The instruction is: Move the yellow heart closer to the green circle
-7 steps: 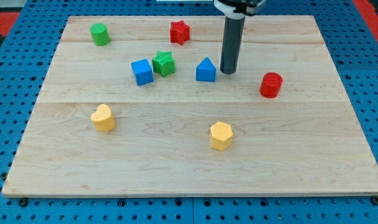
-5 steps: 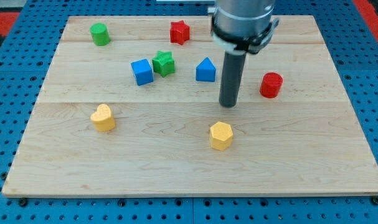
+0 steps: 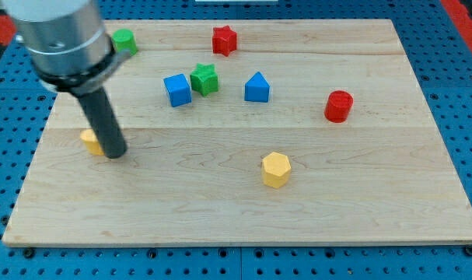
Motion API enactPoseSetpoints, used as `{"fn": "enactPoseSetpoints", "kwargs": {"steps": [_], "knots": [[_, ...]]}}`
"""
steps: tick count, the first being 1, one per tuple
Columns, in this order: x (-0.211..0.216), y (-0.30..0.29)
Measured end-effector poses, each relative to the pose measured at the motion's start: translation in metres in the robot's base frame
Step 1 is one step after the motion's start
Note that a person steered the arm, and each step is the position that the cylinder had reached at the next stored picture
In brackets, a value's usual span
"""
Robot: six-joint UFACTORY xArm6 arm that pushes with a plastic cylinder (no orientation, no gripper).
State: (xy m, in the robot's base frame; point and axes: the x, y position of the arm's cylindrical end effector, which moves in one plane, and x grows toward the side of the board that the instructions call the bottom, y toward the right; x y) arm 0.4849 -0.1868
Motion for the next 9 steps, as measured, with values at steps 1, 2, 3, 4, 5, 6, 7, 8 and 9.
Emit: {"fn": "enactPoseSetpoints", "kwargs": {"steps": [1, 2, 3, 4, 5, 6, 7, 8, 9], "knots": [[0.019, -0.009], [0.011, -0.037], [-0.028, -0.021], [-0.068, -0.008], [-0.092, -0.008], [-0.104, -0.037], [-0.123, -0.057], [-0.142, -0.055], [-0.157, -0.095]]}}
